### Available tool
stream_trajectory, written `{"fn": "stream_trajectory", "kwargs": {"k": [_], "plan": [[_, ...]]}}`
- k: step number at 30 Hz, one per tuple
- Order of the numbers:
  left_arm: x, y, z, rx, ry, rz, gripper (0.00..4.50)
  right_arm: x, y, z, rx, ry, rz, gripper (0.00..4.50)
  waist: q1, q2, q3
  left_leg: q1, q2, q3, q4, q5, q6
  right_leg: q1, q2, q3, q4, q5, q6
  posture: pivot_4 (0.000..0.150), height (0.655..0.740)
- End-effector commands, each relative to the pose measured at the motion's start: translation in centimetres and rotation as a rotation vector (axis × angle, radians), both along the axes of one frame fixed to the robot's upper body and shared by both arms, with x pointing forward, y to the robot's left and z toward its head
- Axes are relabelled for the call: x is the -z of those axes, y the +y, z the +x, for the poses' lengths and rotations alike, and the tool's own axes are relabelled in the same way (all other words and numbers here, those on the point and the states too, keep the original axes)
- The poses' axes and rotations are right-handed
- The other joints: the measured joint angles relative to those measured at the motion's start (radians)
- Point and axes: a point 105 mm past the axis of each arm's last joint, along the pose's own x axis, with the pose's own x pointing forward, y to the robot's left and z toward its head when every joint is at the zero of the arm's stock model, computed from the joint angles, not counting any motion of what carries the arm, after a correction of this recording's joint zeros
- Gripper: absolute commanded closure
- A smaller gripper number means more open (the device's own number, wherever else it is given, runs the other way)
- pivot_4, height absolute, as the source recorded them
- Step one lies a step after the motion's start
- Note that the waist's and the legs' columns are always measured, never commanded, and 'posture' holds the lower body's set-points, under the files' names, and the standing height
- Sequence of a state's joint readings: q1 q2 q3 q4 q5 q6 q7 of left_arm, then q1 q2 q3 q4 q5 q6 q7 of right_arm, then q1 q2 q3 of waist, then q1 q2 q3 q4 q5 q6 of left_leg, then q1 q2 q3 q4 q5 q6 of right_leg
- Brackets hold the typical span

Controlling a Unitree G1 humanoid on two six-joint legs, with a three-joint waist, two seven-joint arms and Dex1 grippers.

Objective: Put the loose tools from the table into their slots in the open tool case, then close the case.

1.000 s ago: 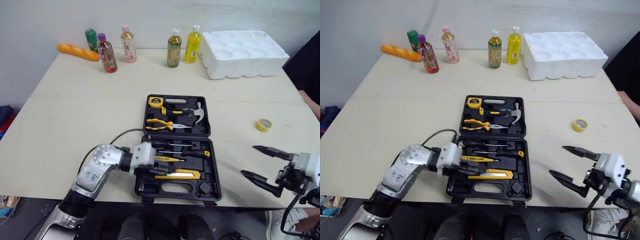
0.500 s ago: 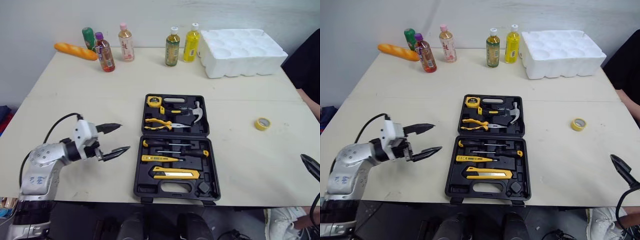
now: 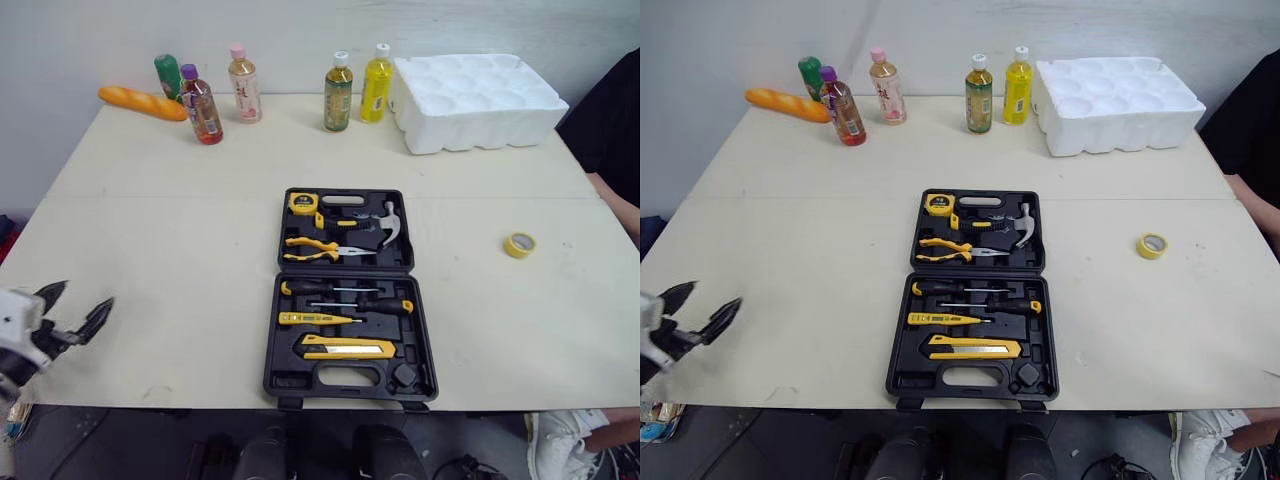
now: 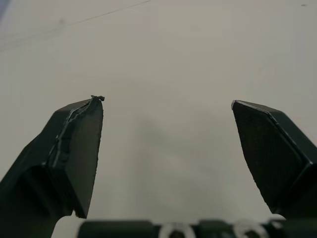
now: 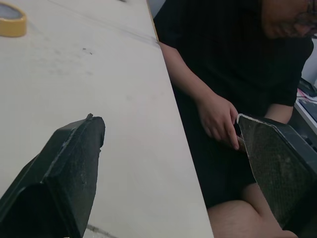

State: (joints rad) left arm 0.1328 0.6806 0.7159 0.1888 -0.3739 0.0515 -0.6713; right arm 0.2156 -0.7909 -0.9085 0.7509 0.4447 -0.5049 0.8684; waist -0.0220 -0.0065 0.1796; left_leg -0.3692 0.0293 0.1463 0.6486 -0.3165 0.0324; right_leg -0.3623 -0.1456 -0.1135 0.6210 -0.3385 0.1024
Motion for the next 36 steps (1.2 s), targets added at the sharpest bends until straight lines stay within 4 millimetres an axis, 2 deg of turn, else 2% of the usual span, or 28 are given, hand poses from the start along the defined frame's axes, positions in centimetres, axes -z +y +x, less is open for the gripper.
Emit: {"fn": "stream_trajectory", "kwargs": {"k": [1, 10, 14, 17, 19, 21, 23, 25, 28, 32, 36], "plan": [[-1.3, 0.7, -0.3, -0.027, -0.043, 0.01, 0.14, -0.9, -0.6, -0.3, 0.032, -0.064, -0.005, 0.0, -0.001, 0.0, 0.0, 0.0, 0.0, 0.0, 0.0, 0.0, 0.0, 0.0, 0.0, 0.0, 0.0, 0.0, 0.0, 0.15, 0.74], [-1.4, -1.9, 1.0, 0.065, -0.067, -0.043, 0.14, -0.7, -0.3, 1.2, 0.004, -0.132, 0.082, 0.0, -0.006, 0.001, 0.0, 0.0, 0.0, 0.001, -0.001, 0.001, -0.003, -0.001, 0.0, 0.0, 0.0, 0.0, 0.0, 0.15, 0.74], [-2.6, -7.0, 2.6, 0.287, -0.084, -0.073, 0.14, -1.9, 1.8, 4.1, -0.129, -0.138, 0.112, 0.0, -0.006, 0.001, 0.0, 0.0, 0.0, 0.001, -0.001, 0.001, -0.003, -0.001, 0.0, 0.0, 0.0, 0.0, 0.0, 0.15, 0.74], [-3.6, -9.2, 3.2, 0.382, -0.09, -0.076, 0.14, -2.3, 3.3, 5.7, -0.222, -0.081, 0.143, 0.0, -0.006, 0.001, 0.0, 0.0, 0.0, 0.001, 0.0, 0.002, -0.004, -0.001, 0.0, 0.0, 0.001, 0.0, 0.0, 0.15, 0.74], [-4.0, -10.6, 3.5, 0.446, -0.084, -0.064, 0.14, -2.4, 4.6, 6.5, -0.296, -0.019, 0.134, 0.0, -0.006, 0.001, 0.0, -0.001, 0.0, 0.001, -0.002, 0.002, -0.004, -0.001, 0.0, 0.0, 0.0, 0.0, 0.0, 0.15, 0.74], [-5.4, -13.3, 4.1, 0.563, -0.105, -0.038, 0.14, -2.7, 6.2, 8.3, -0.375, 0.107, 0.119, 0.0, -0.005, 0.002, 0.0, -0.001, 0.0, 0.001, -0.002, 0.002, -0.004, -0.002, 0.001, 0.0, 0.0, 0.0, 0.0, 0.15, 0.74], [-7.0, -16.0, 4.5, 0.686, -0.141, -0.009, 0.14, -4.2, 7.7, 10.4, -0.433, 0.192, 0.114, 0.0, -0.005, 0.002, 0.001, -0.003, -0.001, 0.002, -0.001, 0.005, 0.002, -0.003, 0.001, 0.0, 0.001, 0.0, 0.0, 0.15, 0.74], [-7.7, -17.7, 4.4, 0.765, -0.152, 0.005, 0.14, -5.1, 8.7, 11.4, -0.467, 0.265, 0.094, 0.0, -0.006, 0.003, 0.001, -0.004, -0.002, 0.002, 0.0, 0.005, 0.001, -0.005, -0.001, 0.002, 0.002, 0.001, 0.001, 0.15, 0.74], [-8.2, -19.7, 4.2, 0.855, -0.158, 0.023, 0.14, -5.9, 10.5, 12.3, -0.556, 0.358, 0.092, 0.0, -0.004, 0.003, 0.001, -0.004, -0.001, 0.002, -0.001, 0.006, 0.002, -0.005, 0.001, 0.002, 0.001, 0.001, 0.001, 0.15, 0.74], [-8.6, -22.2, 3.8, 0.975, -0.184, 0.05, 0.14, -6.2, 12.4, 13.1, -0.654, 0.576, 0.036, 0.0, -0.002, 0.002, 0.001, -0.007, 0.001, 0.003, -0.001, 0.007, 0.001, -0.007, 0.006, 0.001, 0.0, 0.0, -0.001, 0.15, 0.74], [-8.9, -24.1, 3.0, 1.099, -0.146, -0.027, 0.14, -6.3, 12.9, 13.6, -0.69, 0.689, -0.003, 0.0, -0.003, 0.001, 0.002, -0.008, 0.001, 0.004, 0.002, 0.008, 0.002, -0.008, 0.005, 0.002, 0.001, 0.001, 0.0, 0.15, 0.74]]}}
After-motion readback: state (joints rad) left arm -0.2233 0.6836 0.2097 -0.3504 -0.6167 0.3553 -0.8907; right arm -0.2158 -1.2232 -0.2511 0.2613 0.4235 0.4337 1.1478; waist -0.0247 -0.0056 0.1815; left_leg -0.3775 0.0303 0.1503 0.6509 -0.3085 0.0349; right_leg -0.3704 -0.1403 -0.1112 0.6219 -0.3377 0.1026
